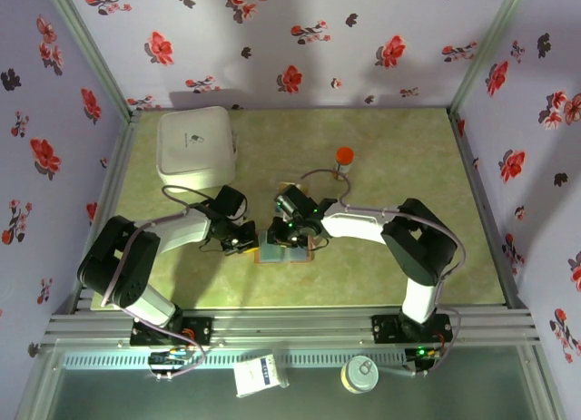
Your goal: Take the credit cards out of the card holder
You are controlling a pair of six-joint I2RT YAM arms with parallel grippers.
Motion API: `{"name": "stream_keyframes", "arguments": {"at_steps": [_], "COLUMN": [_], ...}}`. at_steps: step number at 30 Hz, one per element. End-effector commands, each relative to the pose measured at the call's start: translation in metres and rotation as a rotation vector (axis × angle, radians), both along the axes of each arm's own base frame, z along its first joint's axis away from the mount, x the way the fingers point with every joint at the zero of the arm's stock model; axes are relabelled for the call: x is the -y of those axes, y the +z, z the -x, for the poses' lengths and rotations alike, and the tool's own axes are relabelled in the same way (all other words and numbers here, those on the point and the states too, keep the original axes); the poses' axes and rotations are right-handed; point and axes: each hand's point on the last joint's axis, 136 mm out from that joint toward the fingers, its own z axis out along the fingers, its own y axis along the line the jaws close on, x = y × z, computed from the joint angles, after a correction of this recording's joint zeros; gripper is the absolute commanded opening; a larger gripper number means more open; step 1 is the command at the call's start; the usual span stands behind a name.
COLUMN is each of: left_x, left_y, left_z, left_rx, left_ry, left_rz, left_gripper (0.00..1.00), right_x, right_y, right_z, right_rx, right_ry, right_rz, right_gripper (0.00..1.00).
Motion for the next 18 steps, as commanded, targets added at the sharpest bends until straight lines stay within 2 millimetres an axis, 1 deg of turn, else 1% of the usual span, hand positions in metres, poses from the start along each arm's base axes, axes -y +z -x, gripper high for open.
{"name": "stream_keyframes", "arguments": {"at_steps": [1, 8, 18], "left_x": [-0.006, -0.007, -0.007], "left_y": [-0.006, -0.006, -0.005], "left_z": [0.008, 0.008, 0.008], "left_rx": [-0.031, -0.031, -0.032], "left_ry": [-0.011, -0.013, -0.014], "left_rz": [-0.035, -0.043, -0.046], "left_gripper": [0.00, 0.00, 0.00], "right_x": [-0.001, 0.006, 0.024], "right_y": [-0.006, -0.010, -0.004], "right_z": [0.005, 0.005, 0.002], "right_rx": [-0.031, -0.028, 0.015], "right_ry": [0.001, -0.005, -0.019], "right_rz": [0.018, 0.057, 0.125], "right_gripper": [0.24, 0.24, 0.23]}}
